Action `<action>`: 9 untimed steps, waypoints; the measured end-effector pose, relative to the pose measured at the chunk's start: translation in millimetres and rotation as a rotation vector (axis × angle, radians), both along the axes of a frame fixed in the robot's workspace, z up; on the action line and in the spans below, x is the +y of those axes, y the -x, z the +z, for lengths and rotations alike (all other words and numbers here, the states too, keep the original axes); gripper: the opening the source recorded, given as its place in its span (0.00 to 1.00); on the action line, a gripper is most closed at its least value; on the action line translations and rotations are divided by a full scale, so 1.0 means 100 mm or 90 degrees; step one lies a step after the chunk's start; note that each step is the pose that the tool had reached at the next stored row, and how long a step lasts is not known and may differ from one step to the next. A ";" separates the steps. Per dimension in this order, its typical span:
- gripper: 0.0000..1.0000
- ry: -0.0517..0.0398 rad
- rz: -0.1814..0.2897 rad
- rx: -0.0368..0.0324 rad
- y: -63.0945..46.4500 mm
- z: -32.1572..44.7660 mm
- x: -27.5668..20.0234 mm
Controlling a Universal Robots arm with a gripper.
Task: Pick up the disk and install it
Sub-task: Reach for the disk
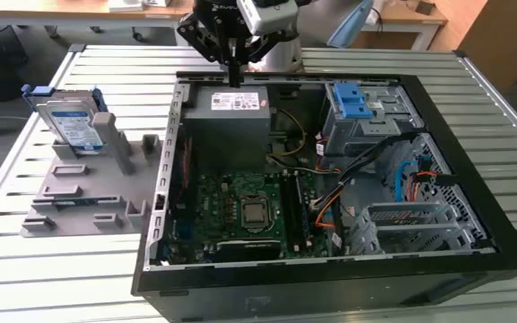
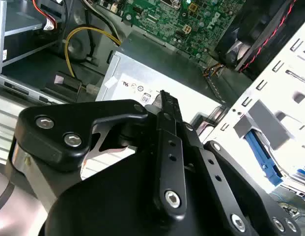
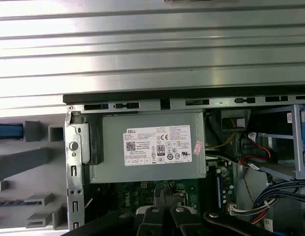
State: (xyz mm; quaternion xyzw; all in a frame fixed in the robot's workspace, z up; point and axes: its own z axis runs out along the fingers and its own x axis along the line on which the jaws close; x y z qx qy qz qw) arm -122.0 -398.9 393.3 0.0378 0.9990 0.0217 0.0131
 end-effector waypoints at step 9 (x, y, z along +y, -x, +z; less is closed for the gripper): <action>0.11 0.0000 0.000 0.0000 0.00 0.000 0.000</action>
